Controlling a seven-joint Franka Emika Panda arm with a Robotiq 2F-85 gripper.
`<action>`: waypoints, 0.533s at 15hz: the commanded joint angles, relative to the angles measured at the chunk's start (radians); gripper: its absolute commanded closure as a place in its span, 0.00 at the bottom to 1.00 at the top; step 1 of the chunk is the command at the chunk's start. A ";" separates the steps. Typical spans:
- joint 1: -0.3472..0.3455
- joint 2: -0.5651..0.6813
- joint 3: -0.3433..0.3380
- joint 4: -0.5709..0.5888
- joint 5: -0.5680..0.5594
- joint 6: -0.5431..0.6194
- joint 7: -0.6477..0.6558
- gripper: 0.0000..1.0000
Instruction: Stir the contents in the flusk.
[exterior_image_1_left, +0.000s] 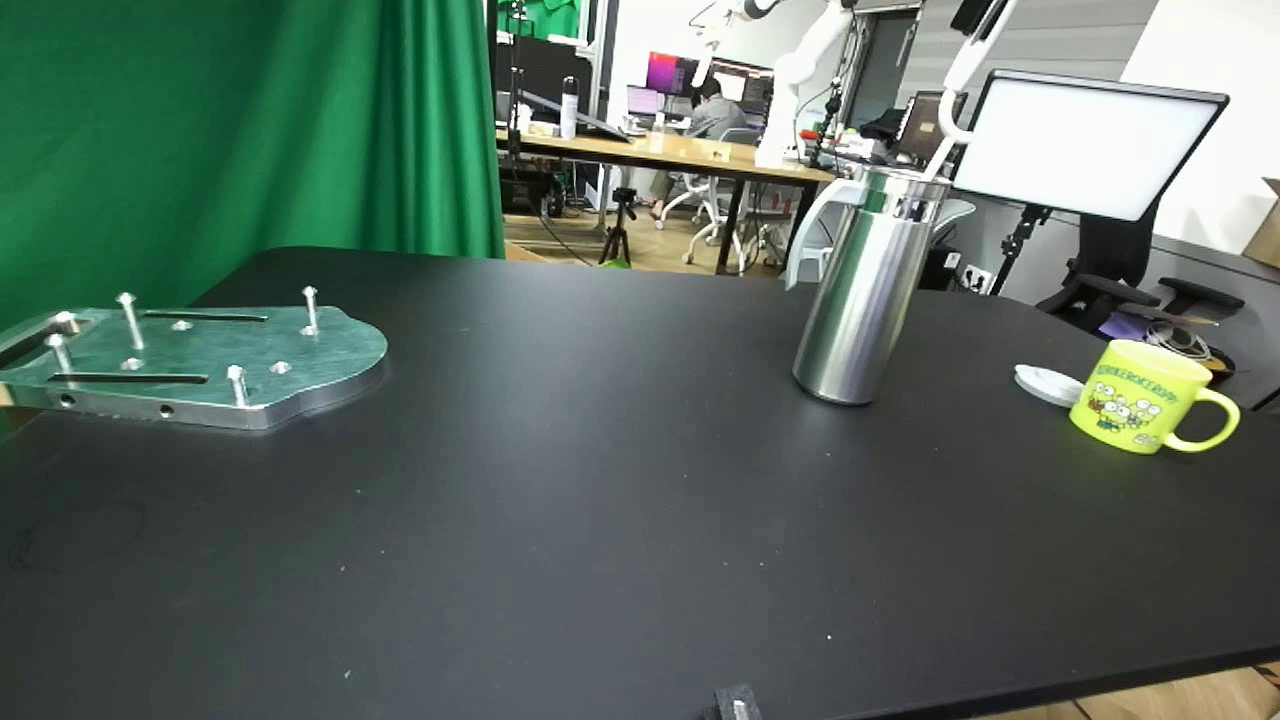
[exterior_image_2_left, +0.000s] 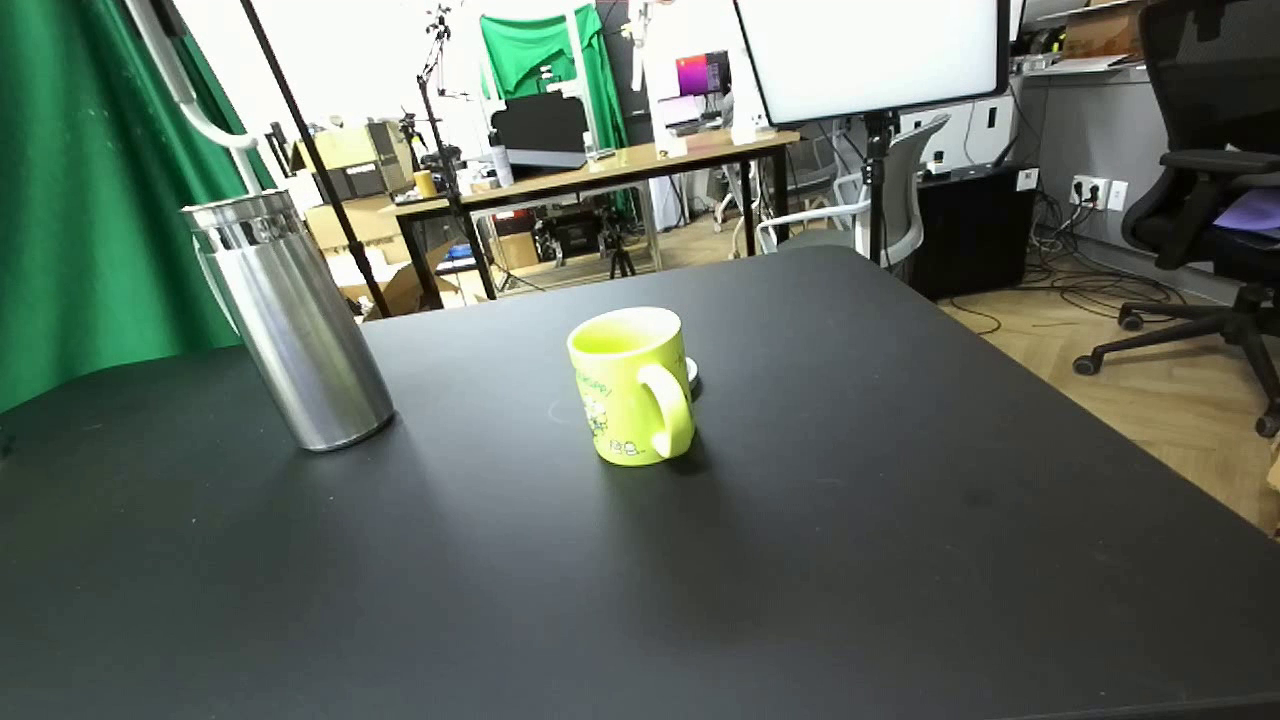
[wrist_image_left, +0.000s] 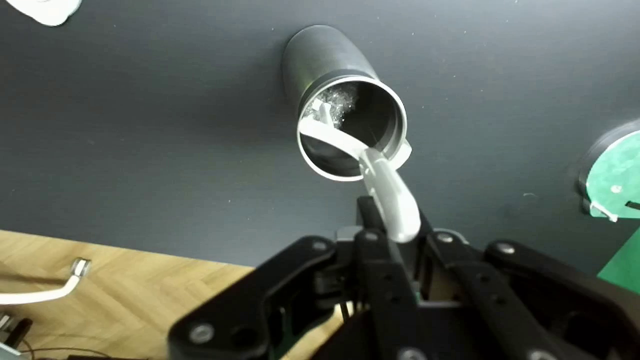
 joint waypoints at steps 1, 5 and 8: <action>0.002 -0.068 -0.018 0.034 -0.016 -0.045 0.021 0.96; 0.010 -0.072 -0.021 0.037 -0.025 -0.040 0.029 0.96; 0.017 -0.024 -0.015 0.027 -0.033 -0.030 0.035 0.96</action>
